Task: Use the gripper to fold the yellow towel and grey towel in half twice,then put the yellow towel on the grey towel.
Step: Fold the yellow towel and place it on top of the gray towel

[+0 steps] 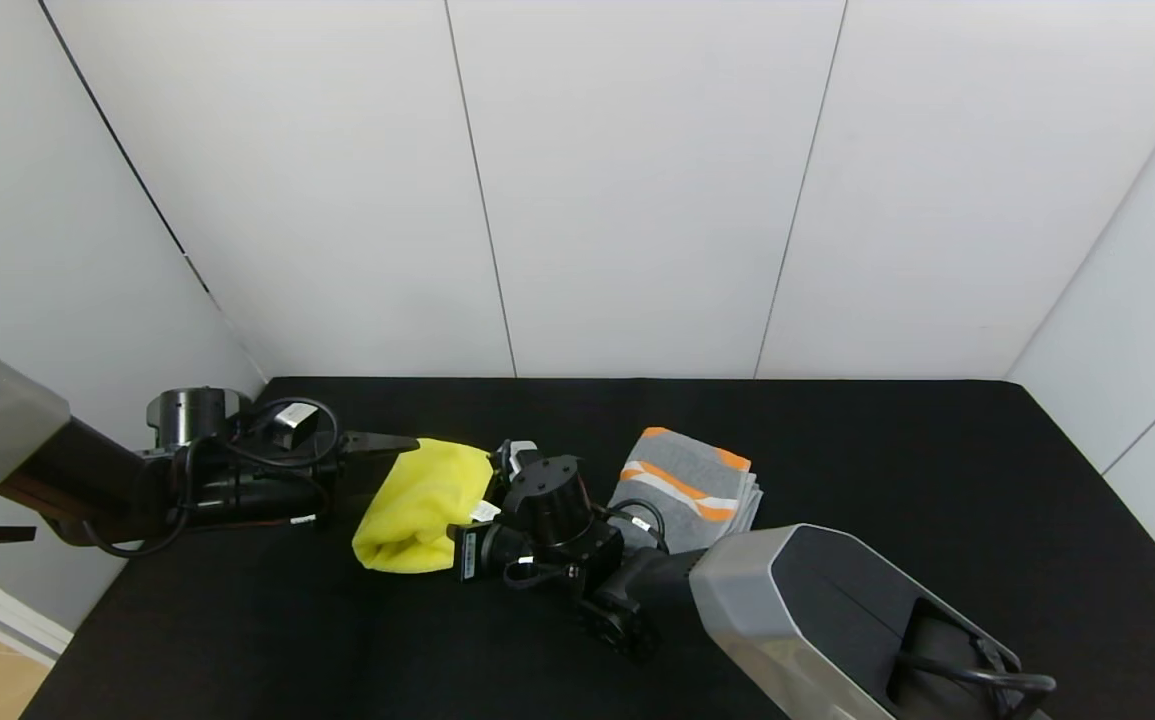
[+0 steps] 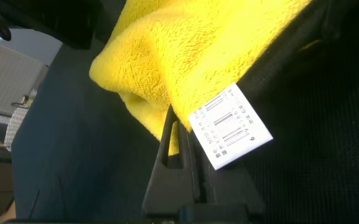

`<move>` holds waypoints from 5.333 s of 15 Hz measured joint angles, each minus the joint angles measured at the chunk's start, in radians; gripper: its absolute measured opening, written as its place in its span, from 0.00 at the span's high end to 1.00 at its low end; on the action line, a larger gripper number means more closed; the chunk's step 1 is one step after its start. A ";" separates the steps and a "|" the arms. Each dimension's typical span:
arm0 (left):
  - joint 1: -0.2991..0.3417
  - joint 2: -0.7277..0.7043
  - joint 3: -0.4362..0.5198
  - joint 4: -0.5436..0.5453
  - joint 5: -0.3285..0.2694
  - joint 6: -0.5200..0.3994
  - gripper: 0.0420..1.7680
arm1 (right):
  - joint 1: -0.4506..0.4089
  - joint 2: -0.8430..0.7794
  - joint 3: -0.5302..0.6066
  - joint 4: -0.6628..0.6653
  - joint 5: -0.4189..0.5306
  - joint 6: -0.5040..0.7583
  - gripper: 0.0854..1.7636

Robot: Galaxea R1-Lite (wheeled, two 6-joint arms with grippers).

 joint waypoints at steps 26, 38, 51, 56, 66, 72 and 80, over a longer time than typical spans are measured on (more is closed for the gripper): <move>0.002 -0.022 0.022 -0.004 -0.002 0.036 0.95 | 0.001 -0.013 0.000 0.000 -0.006 -0.028 0.96; -0.086 -0.288 0.030 0.009 0.000 -0.068 0.95 | -0.067 -0.328 0.269 0.005 -0.006 -0.073 0.96; -0.373 -0.251 -0.075 -0.009 0.023 -0.101 0.95 | -0.237 -0.687 0.828 -0.211 -0.006 -0.095 0.96; -0.424 -0.178 -0.143 -0.009 0.044 -0.101 0.95 | -0.272 -0.715 0.939 -0.286 -0.007 -0.093 0.96; -0.481 -0.034 -0.229 -0.008 0.052 -0.099 0.95 | -0.290 -0.721 1.139 -0.440 -0.007 -0.088 0.96; -0.512 -0.004 -0.205 -0.006 0.069 -0.098 0.95 | -0.284 -0.733 1.242 -0.506 -0.008 -0.087 0.96; -0.523 0.007 -0.187 0.004 0.072 0.067 0.95 | -0.290 -0.685 1.292 -0.576 -0.008 -0.062 0.96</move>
